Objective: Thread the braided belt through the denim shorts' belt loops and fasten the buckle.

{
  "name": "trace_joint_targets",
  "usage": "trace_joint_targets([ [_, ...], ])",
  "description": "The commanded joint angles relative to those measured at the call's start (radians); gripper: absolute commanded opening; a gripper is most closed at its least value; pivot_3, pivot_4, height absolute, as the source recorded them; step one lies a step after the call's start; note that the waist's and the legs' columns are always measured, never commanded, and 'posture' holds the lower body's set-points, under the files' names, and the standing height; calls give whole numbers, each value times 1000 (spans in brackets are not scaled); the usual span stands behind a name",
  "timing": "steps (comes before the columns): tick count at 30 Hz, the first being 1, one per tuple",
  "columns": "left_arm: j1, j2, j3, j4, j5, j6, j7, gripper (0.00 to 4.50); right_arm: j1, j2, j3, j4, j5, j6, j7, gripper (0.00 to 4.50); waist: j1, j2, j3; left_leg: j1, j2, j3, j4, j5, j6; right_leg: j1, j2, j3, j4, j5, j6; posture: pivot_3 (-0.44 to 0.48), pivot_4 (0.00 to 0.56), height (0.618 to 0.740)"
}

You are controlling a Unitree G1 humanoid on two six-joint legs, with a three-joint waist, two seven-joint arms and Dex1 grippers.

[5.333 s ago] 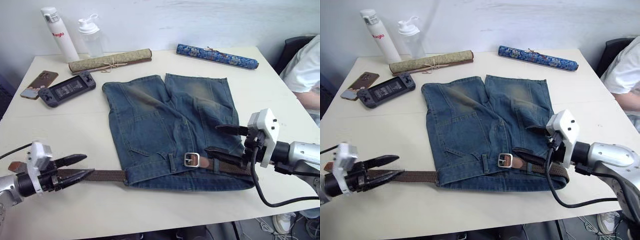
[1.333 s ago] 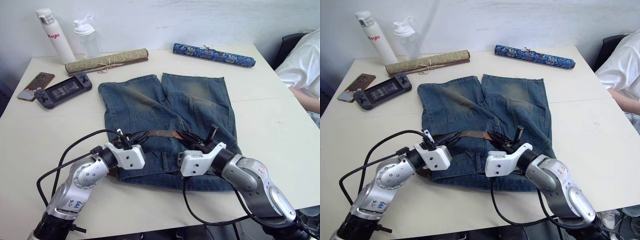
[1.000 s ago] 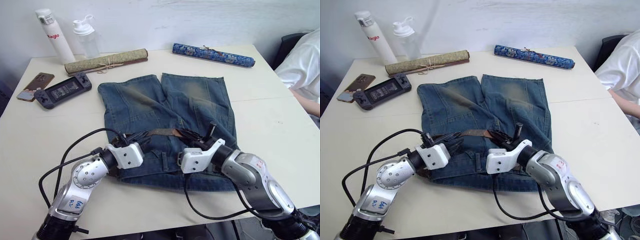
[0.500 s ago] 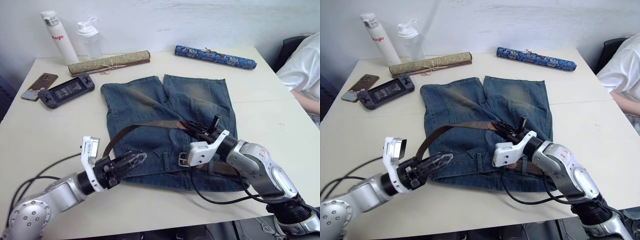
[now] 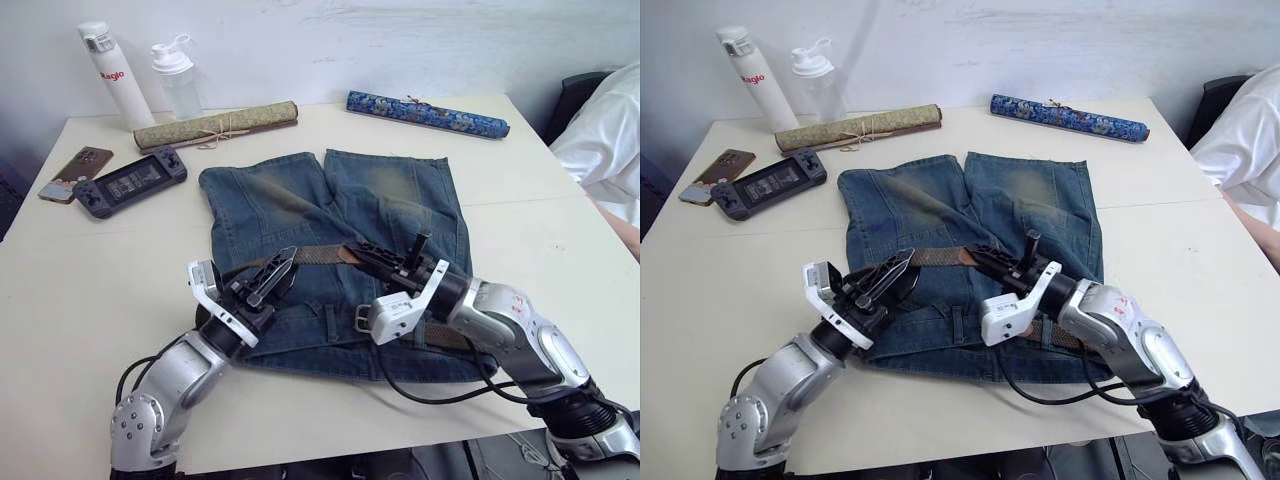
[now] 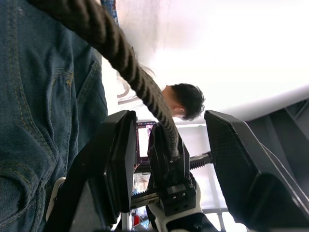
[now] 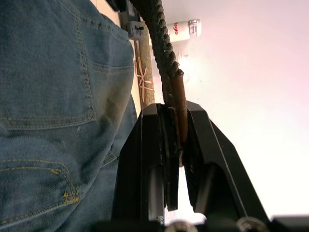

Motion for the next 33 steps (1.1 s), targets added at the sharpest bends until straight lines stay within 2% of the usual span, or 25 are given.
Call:
trace_joint_targets([
  [1, -15, -25, 18, -38, -14, -1, 16, 2544, -15, 13, 5, -11, -1, -20, -4, 0, 2, 0, 0, 0, 0, 0, 0, 0, 0, 0, 0, 0, 0, 0, 0, 0, 150, 737],
  [5, -19, -52, 26, -34, -14, 1, 35, 2544, -13, 21, 3, -10, -6, -23, -1, 0, 4, 0, 0, 0, 0, 0, 0, 0, 0, 0, 0, 0, 0, 0, 0, 0, 150, 737],
  [8, -19, -58, 33, -32, -14, 8, 39, 1793, -12, 21, 0, -8, -7, -25, 0, 0, 3, 0, 0, 0, 0, 0, 0, 0, 0, 0, 0, 0, 0, 0, 0, 0, 150, 737],
  [11, -19, -68, 41, -35, -14, 12, 36, 626, -9, 19, -4, -8, -6, -22, 3, 0, 4, 0, 0, 0, 0, 0, 0, 0, 0, 0, 1, 0, 0, 0, 0, 0, 150, 737],
  [12, -19, -72, 43, -36, -14, 13, 34, 77, -9, 19, -5, -8, -6, -20, 3, 0, 4, 0, 0, 0, 0, 0, 0, 0, 0, 0, 1, 0, 0, 0, 0, 0, 150, 737],
  [21, -18, -78, 60, -26, -14, 26, 36, 77, 14, 20, -11, -25, 5, -6, 16, 0, 4, 0, 0, 0, 0, 0, 0, 0, 0, 0, 1, 0, -1, 0, 0, 0, 150, 737],
  [24, -18, -59, 64, -21, -14, 42, 24, 77, 25, 37, -12, -42, 56, 39, 52, 0, 4, 0, 0, 0, 0, 0, 0, 0, 0, 0, 1, 0, -1, 0, 0, 0, 150, 737],
  [26, -20, -55, 67, -16, -14, 50, 21, 0, 30, 54, -19, -55, 107, 85, 82, 941, 4, 0, 0, 0, 0, 0, 0, 0, 0, 0, 1, 0, -1, 0, 0, 0, 150, 737],
  [27, -21, -55, 68, -14, -14, 53, 22, 0, 32, 60, -21, -60, 130, 103, 96, 1226, 3, 0, 0, 0, 0, 0, 0, 0, 0, 0, 1, 0, -1, 0, 0, 0, 150, 737],
  [30, -20, -52, 76, -7, -14, 66, 12, 0, 43, 76, -43, -89, 185, 155, 116, 2525, 6, 0, 0, 0, 0, -1, 0, 0, 0, 0, 1, 0, -1, 0, 0, 0, 150, 737],
  [33, -21, -38, 102, 14, -14, 84, -4, 0, 103, 54, -92, -119, 298, 257, 185, 3809, 11, 0, 0, 0, 0, -1, -1, 0, 0, 0, 1, 0, -2, 0, 0, 0, 150, 737],
])
